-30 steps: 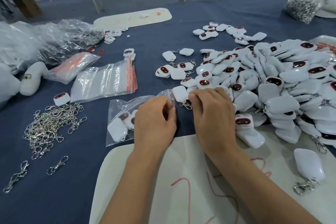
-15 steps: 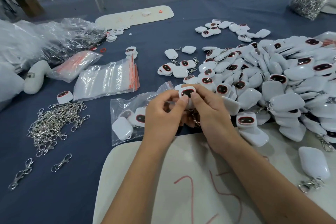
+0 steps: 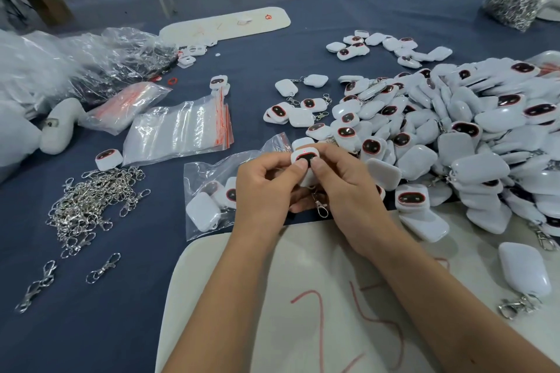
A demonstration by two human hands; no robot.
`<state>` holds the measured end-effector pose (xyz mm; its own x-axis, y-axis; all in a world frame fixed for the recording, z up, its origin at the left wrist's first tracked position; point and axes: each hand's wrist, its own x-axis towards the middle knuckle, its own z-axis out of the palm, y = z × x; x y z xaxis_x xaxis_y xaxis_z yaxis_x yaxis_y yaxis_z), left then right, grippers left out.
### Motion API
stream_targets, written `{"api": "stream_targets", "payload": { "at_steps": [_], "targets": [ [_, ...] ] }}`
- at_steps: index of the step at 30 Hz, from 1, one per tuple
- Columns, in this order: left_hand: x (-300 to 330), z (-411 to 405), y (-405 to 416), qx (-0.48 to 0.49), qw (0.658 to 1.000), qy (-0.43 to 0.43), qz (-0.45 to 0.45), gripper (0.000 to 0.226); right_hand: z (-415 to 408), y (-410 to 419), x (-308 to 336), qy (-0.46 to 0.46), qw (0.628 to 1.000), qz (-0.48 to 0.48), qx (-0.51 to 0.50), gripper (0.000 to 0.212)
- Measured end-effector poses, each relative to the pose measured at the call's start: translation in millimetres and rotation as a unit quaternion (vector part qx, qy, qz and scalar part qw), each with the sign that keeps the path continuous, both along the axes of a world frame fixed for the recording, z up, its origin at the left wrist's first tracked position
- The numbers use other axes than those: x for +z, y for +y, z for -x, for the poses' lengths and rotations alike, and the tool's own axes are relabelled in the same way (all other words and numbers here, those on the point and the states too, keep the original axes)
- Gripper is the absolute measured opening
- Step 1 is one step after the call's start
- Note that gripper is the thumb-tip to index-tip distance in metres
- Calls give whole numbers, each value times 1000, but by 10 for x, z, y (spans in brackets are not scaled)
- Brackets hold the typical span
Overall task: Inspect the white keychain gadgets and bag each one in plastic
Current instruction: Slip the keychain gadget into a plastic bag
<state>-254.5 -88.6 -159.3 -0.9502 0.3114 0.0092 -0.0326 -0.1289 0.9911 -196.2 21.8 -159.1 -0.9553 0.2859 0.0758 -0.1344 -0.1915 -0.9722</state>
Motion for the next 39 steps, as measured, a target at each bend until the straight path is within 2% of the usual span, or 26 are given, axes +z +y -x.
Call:
{"api": "stream_targets", "payload": {
  "at_steps": [5,9,16,24,39],
  "targets": [
    [-2,-6,-8,8,1000,14,18,21,-17,-4,18,0,1000,3,4,25],
    [23,-15,-18,0,1000,16,19,10,-16,-3,19,-4,1000,7,4,24],
    [29,-19,-10,-3,999,28,28,12,-24,5,11,5,999,-16,-31,23],
    [27,-29,-1,6,997,54,48,12,-18,-5,27,2,999,7,-45,20],
    [35,-27,-29,-20,999,36,33,12,-18,-15,-9,7,997,-2,-78,20]
  ]
}}
